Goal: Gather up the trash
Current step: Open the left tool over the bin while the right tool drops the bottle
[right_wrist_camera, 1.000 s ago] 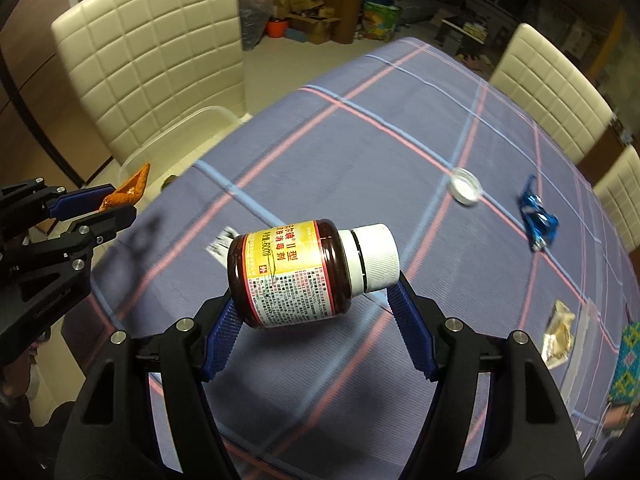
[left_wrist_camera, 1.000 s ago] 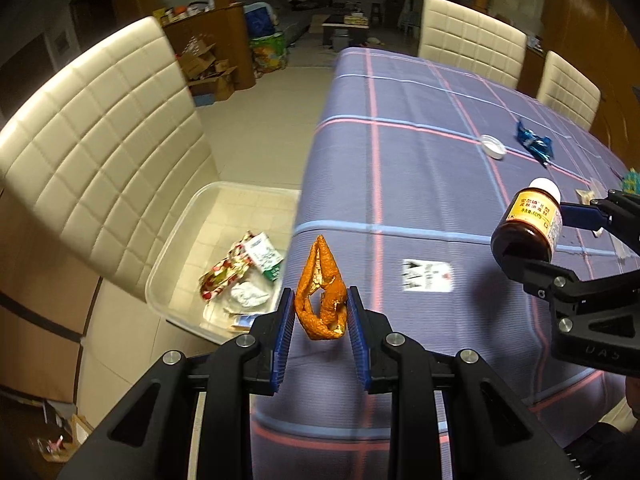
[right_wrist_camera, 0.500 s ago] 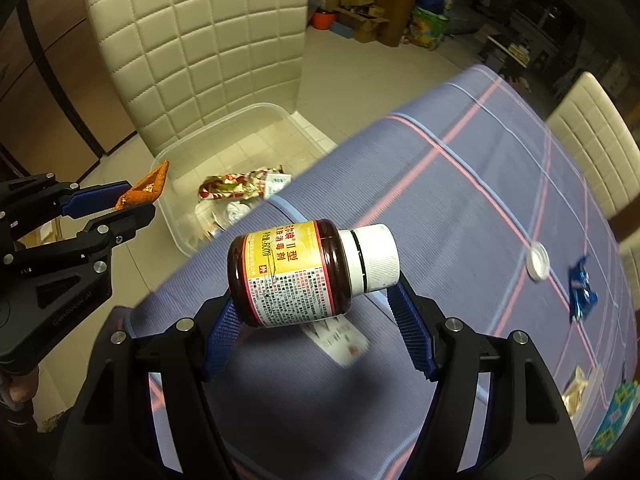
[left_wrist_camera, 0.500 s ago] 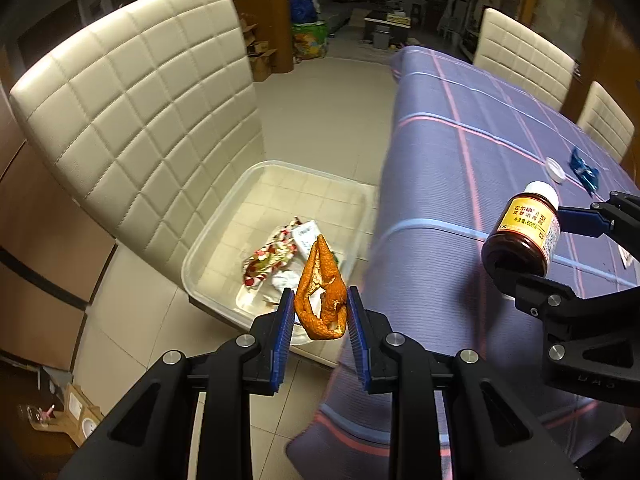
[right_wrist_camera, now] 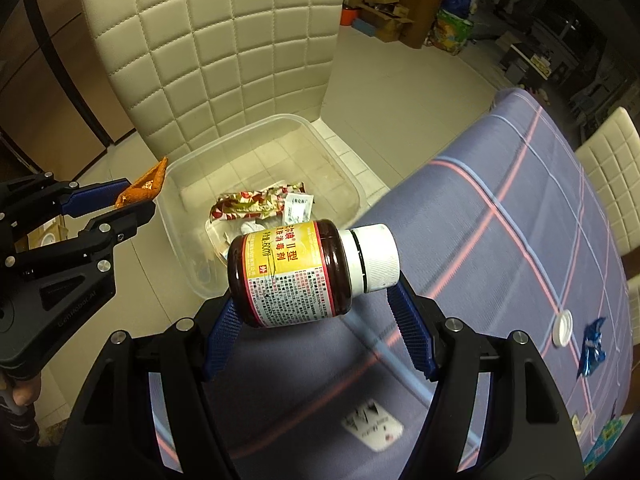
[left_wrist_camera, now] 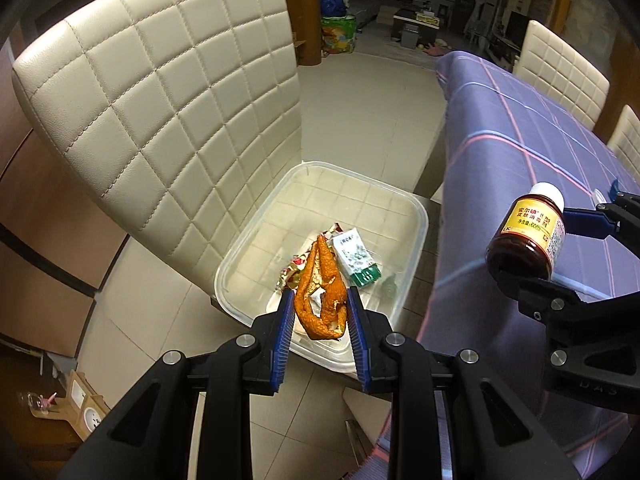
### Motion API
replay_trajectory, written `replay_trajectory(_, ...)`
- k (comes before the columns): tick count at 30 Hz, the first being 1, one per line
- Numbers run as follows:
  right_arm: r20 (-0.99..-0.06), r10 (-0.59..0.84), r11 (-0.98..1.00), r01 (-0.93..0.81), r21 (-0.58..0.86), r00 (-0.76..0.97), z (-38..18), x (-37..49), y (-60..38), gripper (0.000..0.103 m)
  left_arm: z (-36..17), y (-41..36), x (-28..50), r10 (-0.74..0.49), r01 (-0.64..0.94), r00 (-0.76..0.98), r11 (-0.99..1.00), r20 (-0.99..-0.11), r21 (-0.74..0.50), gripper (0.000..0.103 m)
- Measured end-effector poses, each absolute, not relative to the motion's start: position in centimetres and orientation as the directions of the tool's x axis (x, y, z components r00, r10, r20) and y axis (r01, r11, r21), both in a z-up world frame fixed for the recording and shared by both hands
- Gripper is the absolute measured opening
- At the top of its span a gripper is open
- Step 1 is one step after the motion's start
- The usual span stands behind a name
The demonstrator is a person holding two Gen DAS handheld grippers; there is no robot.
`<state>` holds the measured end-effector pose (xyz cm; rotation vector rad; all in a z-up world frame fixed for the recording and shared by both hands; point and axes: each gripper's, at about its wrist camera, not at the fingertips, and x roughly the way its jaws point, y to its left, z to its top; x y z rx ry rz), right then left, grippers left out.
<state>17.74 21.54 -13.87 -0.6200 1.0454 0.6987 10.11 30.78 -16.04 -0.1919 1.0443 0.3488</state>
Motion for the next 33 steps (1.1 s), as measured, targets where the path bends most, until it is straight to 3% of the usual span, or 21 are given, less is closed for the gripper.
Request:
replay_trajectory(22, -0.926, 0.205, 0.633, -0.765, -0.120, 0.316, -15.9, 23.2, 25.7, 0.070, -18.2, 34.5, 15.2, 0.211, -0.391, 0.434, 0.920, -0.876, 0.028, 0.027)
replay_trajectory(23, -0.927, 0.205, 0.635, -0.764, -0.118, 0.314, -16.0, 23.4, 25.8, 0.070, -18.3, 34.5, 15.4, 0.209, -0.389, 0.433, 0.921, -0.877, 0.028, 0.029)
replay_trajectory(25, -0.928, 0.202, 0.636, -0.763, -0.117, 0.312, -16.2, 23.7, 25.8, 0.070, -18.5, 34.5, 15.7, 0.202, -0.386, 0.430, 0.922, -0.880, 0.023, 0.048)
replay_trajectory(26, -0.930, 0.199, 0.636, -0.763, -0.118, 0.310, -16.4, 23.8, 25.8, 0.070, -18.5, 34.5, 15.8, 0.203, -0.389, 0.435, 0.921, -0.877, 0.020, 0.066)
replay_trajectory(27, -0.930, 0.197, 0.636, -0.763, -0.118, 0.309, -16.5, 23.9, 25.9, 0.070, -18.4, 34.5, 15.8, 0.212, -0.394, 0.445, 0.919, -0.870, 0.022, 0.072)
replay_trajectory(33, -0.935, 0.186, 0.635, -0.764, -0.119, 0.301, -17.2, 24.1, 26.2, 0.070, -18.5, 34.6, 15.9, 0.244, -0.404, 0.448, 0.913, -0.860, 0.048, 0.072)
